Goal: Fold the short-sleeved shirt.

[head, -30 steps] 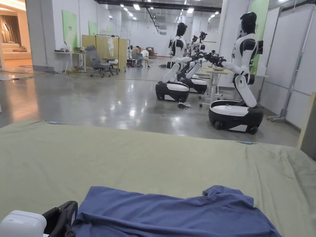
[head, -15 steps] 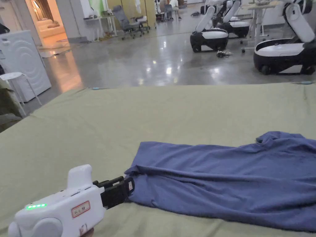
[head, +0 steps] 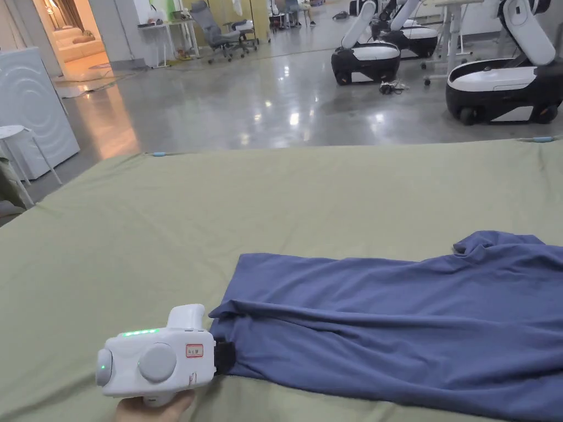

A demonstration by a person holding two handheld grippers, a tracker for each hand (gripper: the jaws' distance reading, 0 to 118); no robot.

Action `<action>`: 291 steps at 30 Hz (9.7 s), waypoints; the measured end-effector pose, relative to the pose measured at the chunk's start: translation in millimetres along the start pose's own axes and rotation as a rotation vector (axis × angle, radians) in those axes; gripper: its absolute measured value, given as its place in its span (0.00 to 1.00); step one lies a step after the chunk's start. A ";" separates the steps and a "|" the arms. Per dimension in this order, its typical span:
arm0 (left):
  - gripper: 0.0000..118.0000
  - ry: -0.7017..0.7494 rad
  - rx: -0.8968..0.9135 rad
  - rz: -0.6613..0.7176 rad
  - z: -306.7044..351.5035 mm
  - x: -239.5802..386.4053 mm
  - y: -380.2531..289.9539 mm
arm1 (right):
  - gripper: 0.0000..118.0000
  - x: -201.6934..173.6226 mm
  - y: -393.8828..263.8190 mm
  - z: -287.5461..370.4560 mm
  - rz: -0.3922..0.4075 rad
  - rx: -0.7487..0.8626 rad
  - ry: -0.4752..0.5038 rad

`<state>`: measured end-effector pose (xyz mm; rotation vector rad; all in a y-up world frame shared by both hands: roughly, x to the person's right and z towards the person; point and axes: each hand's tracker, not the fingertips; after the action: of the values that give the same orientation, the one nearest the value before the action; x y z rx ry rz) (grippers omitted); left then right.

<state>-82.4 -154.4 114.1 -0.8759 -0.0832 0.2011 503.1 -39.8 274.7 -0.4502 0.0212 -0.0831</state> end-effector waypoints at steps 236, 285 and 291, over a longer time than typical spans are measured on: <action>0.54 -0.610 0.193 0.860 48.4 -68.0 -176.0 | 0.00 -66.4 10.0 41.3 0.075 -0.085 0.198; 0.58 -0.714 0.159 0.170 35.5 191.3 -87.6 | 0.00 5.1 -35.4 55.2 -0.114 -0.131 0.149; 0.05 -0.657 -0.043 0.257 -11.7 211.0 -127.0 | 0.00 6.8 -40.3 53.2 -0.118 -0.140 0.154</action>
<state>143.6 -198.2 202.3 -0.8333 -0.5899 0.7263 509.0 -53.4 340.2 -0.5839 0.1525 -0.2331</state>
